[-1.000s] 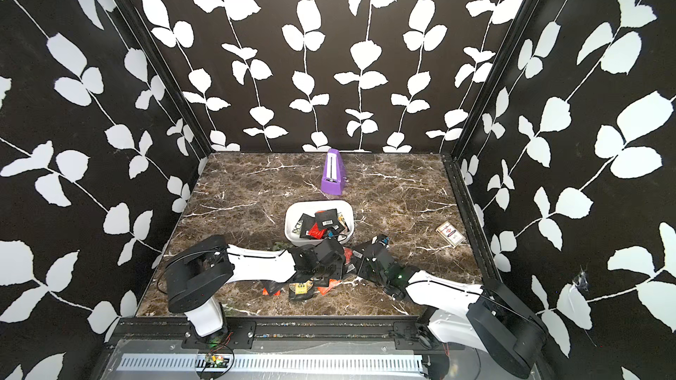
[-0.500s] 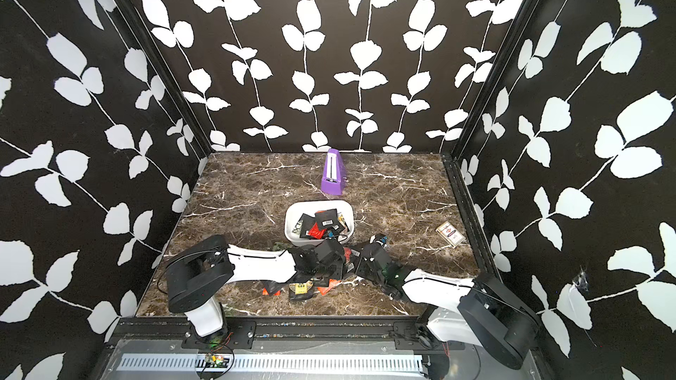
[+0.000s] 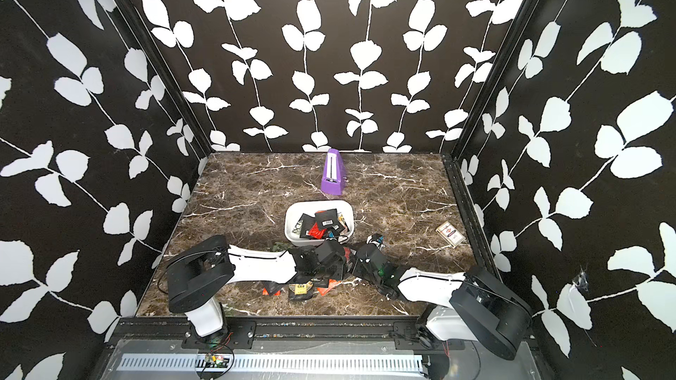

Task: Put the tea bags into the storage box
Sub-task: Pick up the tea bag from the center of the board.

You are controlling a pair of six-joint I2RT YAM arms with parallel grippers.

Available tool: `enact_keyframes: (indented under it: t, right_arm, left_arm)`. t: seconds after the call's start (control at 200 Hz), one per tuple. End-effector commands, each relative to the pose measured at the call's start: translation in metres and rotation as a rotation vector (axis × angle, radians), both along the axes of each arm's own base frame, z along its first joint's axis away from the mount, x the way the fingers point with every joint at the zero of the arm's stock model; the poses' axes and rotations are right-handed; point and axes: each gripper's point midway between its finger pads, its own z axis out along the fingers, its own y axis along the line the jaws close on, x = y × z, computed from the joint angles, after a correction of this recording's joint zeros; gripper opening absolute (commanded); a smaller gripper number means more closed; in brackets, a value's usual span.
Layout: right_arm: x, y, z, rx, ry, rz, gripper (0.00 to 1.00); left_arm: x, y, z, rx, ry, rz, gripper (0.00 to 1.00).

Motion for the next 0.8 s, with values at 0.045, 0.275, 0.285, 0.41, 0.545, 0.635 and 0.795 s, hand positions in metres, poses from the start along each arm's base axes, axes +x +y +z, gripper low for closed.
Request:
enact_keyframes:
  t: [0.045, 0.275, 0.285, 0.41, 0.545, 0.635, 0.795]
  right_arm:
    - [-0.015, -0.021, -0.012, -0.097, 0.043, -0.004, 0.03]
    - [-0.016, -0.03, -0.002, -0.122, 0.014, -0.006, 0.06]
    - [-0.016, -0.03, -0.002, -0.121, 0.013, -0.006, 0.06]
    - [-0.015, -0.025, 0.001, -0.113, 0.011, 0.011, 0.04]
    - [-0.015, -0.022, 0.004, -0.106, 0.01, 0.018, 0.0]
    - [-0.016, -0.024, 0.005, -0.109, 0.011, 0.019, 0.0]
    - [-0.018, -0.035, 0.012, -0.16, 0.002, 0.017, 0.0]
  left_arm:
    - [-0.01, 0.017, -0.018, 0.085, 0.031, -0.008, 0.0]
    - [-0.008, 0.016, -0.011, 0.08, 0.019, -0.011, 0.0]
    - [-0.008, 0.016, -0.011, 0.08, 0.019, -0.011, 0.0]
    - [-0.009, 0.014, -0.007, 0.065, 0.021, -0.019, 0.0]
    - [-0.009, 0.012, -0.003, 0.058, 0.018, -0.023, 0.0]
    - [-0.009, 0.012, 0.0, 0.056, 0.015, -0.024, 0.0]
    - [-0.005, 0.014, 0.009, 0.061, -0.01, -0.017, 0.0]
